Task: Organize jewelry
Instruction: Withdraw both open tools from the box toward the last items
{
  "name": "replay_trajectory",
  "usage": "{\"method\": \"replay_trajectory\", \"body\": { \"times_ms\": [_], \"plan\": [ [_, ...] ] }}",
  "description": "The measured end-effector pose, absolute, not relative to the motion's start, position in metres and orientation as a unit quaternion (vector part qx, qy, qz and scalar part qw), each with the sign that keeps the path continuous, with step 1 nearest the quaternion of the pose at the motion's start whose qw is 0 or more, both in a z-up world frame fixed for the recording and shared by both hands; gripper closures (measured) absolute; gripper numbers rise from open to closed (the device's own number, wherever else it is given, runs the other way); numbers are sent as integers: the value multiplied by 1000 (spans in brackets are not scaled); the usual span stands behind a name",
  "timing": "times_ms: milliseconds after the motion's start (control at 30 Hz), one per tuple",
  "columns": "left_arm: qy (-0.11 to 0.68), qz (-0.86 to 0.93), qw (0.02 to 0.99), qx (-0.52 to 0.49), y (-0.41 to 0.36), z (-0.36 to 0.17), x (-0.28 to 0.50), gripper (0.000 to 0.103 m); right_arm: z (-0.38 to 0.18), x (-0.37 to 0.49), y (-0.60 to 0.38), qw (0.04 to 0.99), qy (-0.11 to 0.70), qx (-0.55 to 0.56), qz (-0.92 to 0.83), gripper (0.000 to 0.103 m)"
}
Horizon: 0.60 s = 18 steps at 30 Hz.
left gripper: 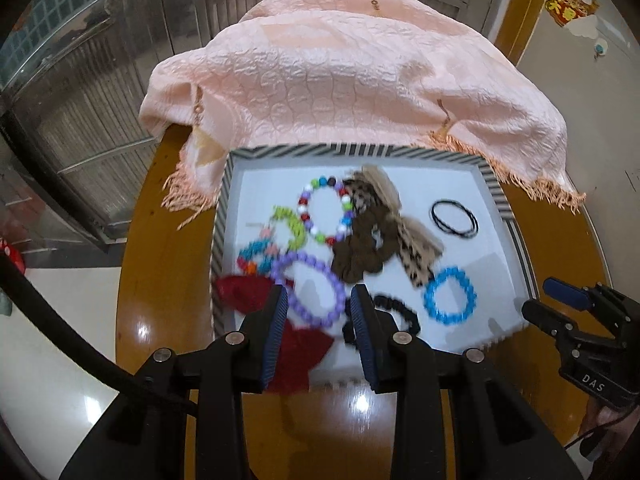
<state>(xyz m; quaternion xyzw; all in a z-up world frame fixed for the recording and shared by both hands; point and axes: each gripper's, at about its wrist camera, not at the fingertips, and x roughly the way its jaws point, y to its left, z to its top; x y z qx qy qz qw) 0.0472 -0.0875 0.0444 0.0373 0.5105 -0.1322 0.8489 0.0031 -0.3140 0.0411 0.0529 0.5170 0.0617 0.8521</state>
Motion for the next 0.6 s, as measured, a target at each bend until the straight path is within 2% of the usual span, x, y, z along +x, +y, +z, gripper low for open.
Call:
{"method": "replay_trajectory", "body": {
  "times_ms": [600],
  "plan": [
    [524,-141,839,44,-66,34,-24,77,38,-58,-291,846,528,41,64,53]
  ]
}}
